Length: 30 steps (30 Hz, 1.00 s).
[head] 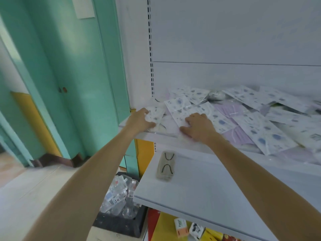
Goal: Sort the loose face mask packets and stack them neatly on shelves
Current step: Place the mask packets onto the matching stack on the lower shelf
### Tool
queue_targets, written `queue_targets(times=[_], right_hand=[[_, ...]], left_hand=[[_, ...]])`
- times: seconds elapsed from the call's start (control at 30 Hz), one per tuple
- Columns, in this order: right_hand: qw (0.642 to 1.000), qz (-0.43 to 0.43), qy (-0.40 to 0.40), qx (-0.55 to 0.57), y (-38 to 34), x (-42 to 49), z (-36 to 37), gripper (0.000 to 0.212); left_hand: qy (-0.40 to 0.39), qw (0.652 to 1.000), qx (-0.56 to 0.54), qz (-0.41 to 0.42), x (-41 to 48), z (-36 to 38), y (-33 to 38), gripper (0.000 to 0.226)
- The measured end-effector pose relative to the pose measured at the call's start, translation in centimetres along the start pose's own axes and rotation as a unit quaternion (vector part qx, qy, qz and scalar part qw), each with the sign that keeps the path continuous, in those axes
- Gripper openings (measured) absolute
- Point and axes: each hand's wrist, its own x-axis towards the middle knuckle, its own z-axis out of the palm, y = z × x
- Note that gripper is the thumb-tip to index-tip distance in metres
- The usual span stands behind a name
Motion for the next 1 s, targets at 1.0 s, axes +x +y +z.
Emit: queue_targets(times=[1.0], right_hand=[[0.969,-0.031,0.152,0.191,-0.9,-1.3,0.6,0.042]], left_hand=[[0.154,0.936,-0.314,-0.04,-2.6,2.6,1.5,0.066]])
